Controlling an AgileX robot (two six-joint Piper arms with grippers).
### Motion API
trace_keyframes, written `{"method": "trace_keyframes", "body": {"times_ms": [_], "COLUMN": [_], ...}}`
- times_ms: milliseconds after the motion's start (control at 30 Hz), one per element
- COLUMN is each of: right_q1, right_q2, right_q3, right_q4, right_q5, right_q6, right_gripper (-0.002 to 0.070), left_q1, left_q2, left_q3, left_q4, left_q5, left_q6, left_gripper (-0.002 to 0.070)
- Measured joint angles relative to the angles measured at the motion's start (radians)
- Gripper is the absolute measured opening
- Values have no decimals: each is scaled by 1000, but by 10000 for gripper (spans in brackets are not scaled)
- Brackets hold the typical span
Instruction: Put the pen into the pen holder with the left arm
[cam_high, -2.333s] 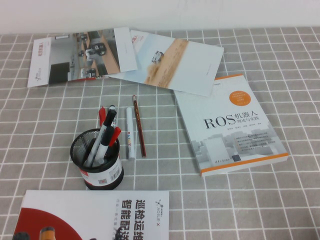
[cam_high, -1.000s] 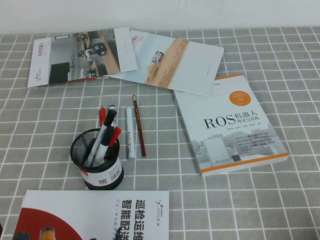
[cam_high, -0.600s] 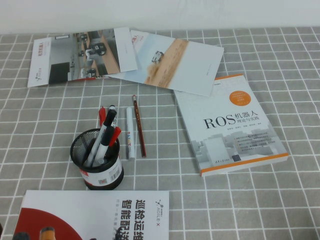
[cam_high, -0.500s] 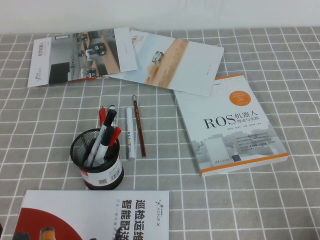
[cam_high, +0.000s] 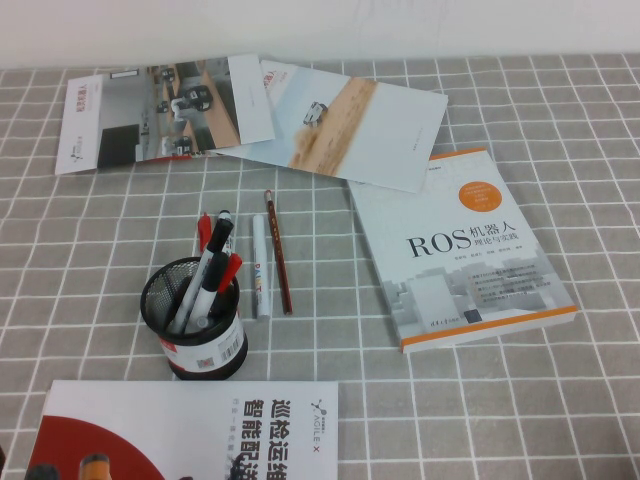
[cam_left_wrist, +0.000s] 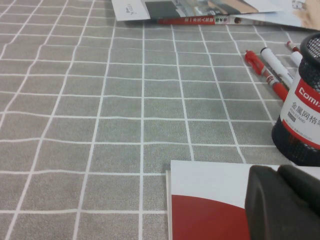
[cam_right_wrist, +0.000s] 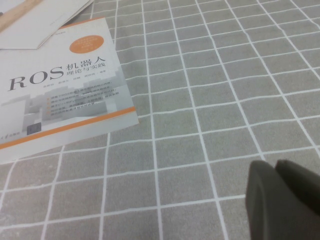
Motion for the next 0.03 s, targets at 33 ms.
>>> {"method": "trace_keyframes", "body": {"times_ms": [33], "right_q1": [0], "right_q2": [0], "right_q3": [0], "right_q4": [0], "right_q5": [0], "right_q6": [0], "right_gripper": [-15], "left_q1": [0], "left_q2": [0], "left_q3": [0], "left_q4": [0], "left_q5": [0], "left_q6": [0], "left_gripper": [0]}}
